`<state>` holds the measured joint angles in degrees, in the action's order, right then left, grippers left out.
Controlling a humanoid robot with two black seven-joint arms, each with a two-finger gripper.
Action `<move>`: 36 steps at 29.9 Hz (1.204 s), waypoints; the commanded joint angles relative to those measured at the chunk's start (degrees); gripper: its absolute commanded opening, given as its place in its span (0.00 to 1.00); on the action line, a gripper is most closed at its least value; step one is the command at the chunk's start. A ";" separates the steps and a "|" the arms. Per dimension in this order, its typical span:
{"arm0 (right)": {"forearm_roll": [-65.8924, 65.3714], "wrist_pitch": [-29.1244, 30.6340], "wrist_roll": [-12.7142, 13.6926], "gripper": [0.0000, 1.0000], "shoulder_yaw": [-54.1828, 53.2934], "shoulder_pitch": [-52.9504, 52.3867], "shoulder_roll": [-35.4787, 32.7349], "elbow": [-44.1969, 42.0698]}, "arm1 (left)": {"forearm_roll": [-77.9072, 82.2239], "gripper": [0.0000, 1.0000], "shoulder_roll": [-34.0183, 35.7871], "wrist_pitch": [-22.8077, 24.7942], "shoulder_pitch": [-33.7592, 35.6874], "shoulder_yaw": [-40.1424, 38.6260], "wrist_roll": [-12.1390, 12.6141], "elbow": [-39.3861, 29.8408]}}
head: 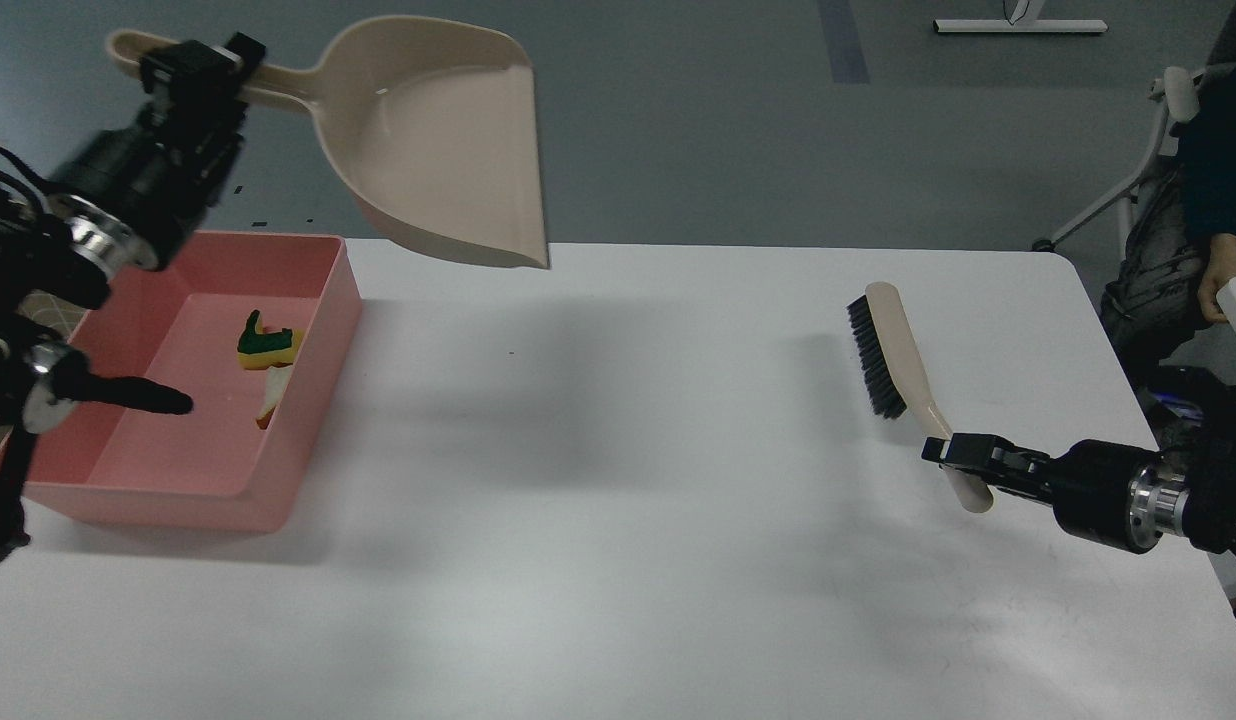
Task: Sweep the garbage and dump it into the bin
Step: 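Lower the dustpan back onto the table with the left gripper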
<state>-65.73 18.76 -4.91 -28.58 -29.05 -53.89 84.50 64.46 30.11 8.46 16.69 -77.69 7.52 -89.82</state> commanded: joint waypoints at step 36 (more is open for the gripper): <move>0.34 0.05 -0.54 0.00 0.11 1.19 -0.86 0.23 | 6.64 0.00 -17.98 -15.93 -4.20 21.53 -13.15 16.44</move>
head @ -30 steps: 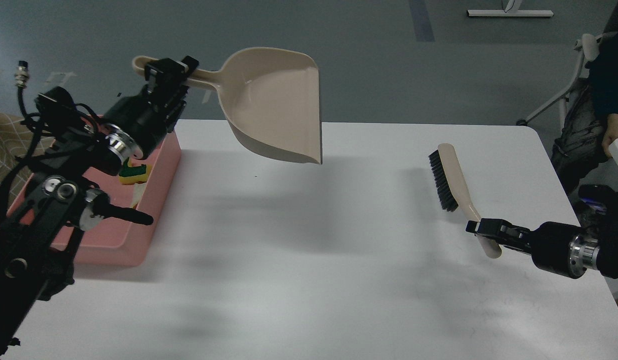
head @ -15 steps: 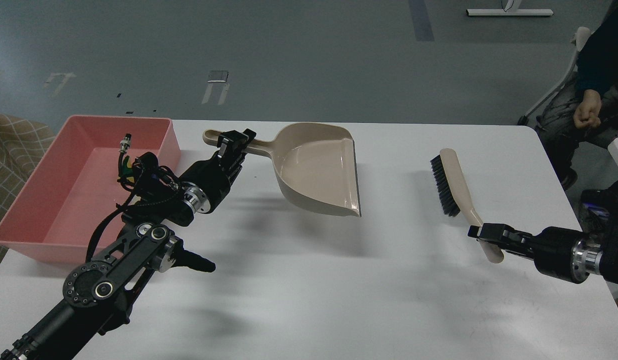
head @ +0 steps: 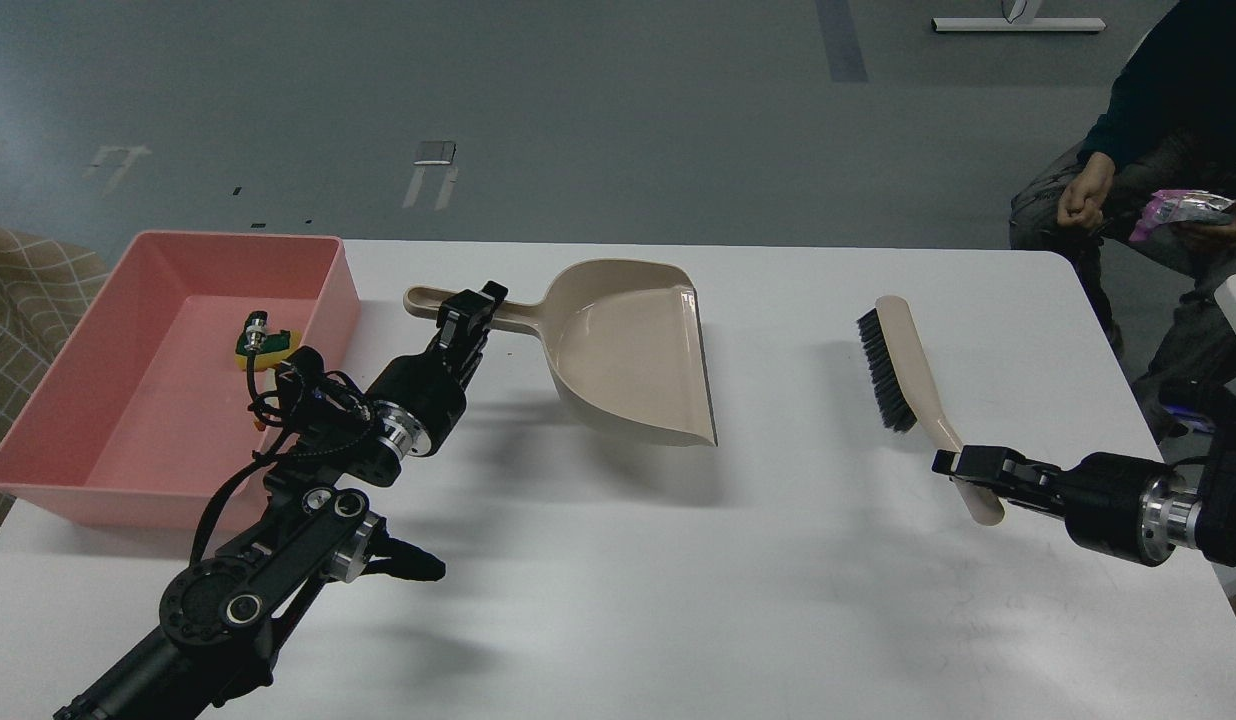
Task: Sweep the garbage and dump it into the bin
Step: 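Lower the dustpan back onto the table with the left gripper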
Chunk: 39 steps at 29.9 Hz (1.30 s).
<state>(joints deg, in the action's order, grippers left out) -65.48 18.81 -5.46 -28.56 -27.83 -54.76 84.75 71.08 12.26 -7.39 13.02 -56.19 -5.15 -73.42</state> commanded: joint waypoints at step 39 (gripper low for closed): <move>0.18 0.00 0.01 0.00 0.17 -0.04 -0.09 0.16 | 6.18 0.96 2.07 -0.87 -2.12 9.87 -1.80 3.55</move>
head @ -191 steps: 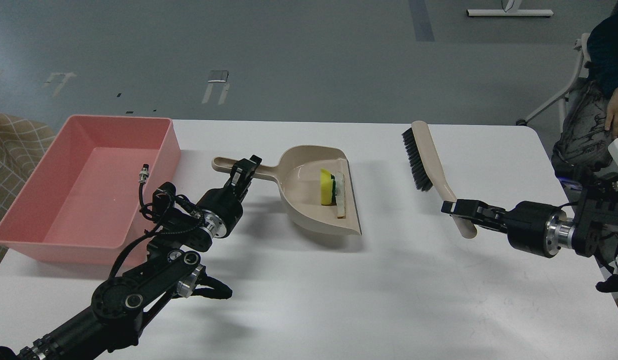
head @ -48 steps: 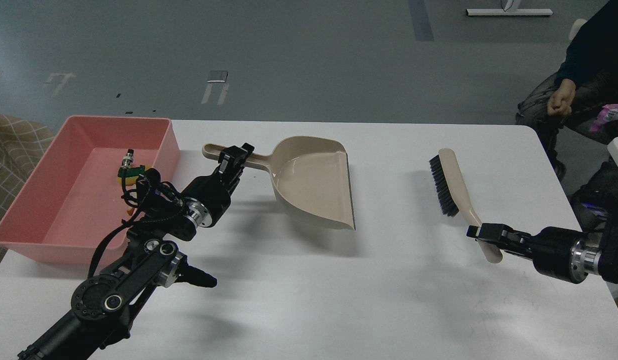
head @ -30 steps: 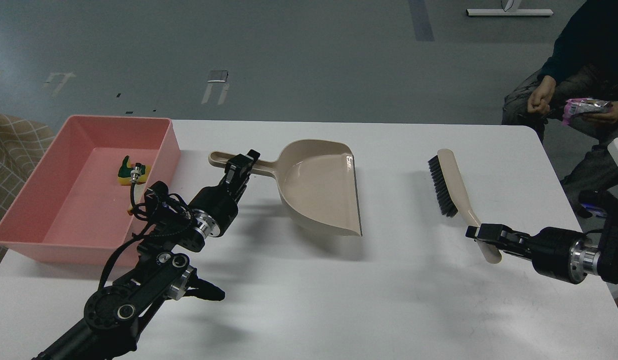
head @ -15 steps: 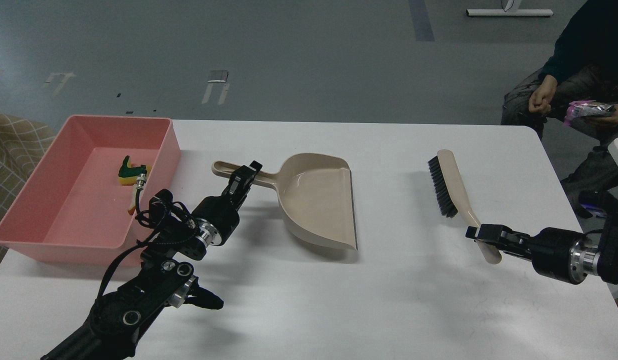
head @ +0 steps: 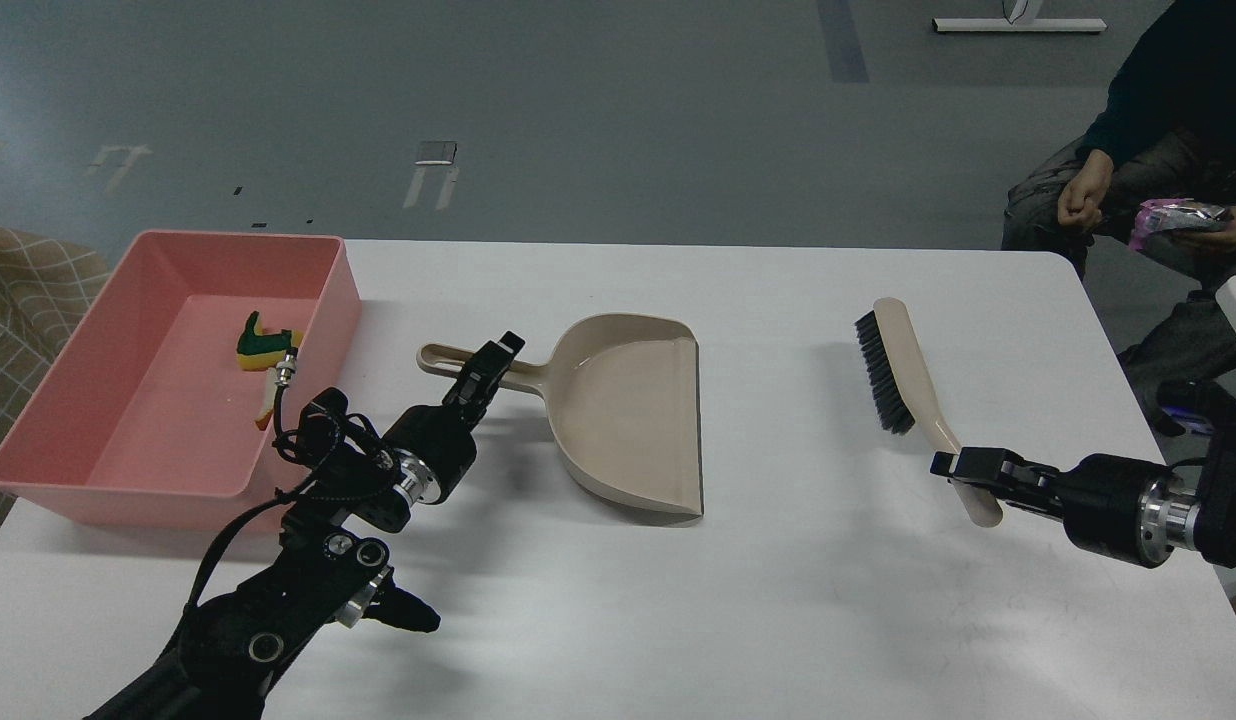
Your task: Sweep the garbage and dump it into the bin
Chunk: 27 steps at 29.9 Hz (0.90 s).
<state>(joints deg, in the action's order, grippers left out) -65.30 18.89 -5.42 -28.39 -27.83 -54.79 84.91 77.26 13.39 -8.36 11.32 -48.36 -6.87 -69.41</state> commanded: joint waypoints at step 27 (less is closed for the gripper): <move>0.09 5.02 0.23 0.07 0.09 -0.12 -0.58 0.17 | -0.71 0.97 10.43 0.62 -8.68 0.28 -1.39 -12.76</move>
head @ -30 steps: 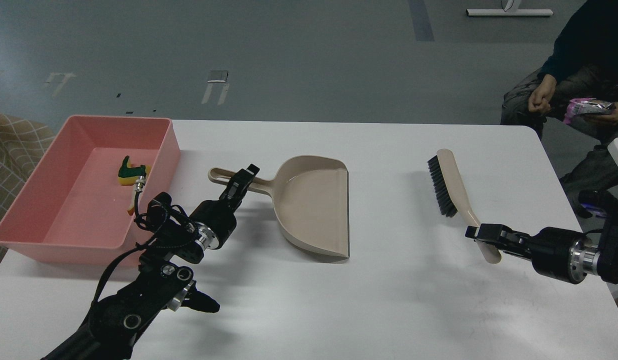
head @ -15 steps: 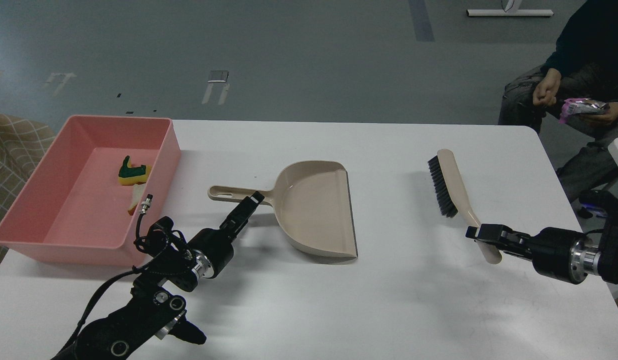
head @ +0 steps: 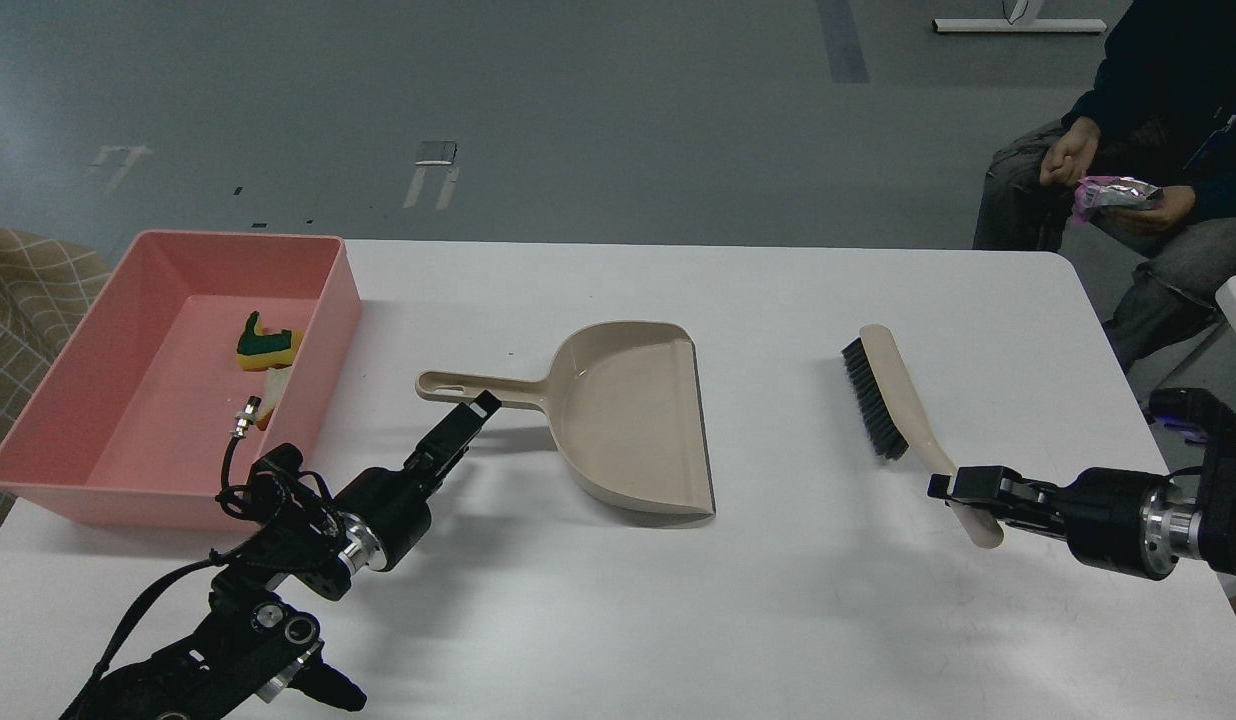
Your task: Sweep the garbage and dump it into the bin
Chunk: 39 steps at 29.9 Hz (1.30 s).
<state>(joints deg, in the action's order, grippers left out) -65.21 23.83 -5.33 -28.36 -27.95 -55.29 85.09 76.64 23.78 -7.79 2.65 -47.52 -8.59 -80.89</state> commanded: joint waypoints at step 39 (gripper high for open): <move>13.36 4.17 0.23 0.96 -22.69 -1.41 -6.24 -2.73 | -11.76 0.97 11.46 9.45 -3.81 -21.11 3.84 -19.22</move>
<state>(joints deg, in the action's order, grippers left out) -53.08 27.98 -5.14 -47.10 -28.79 -62.04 84.25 70.77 35.18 -1.52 -4.76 -65.11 -5.67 -101.06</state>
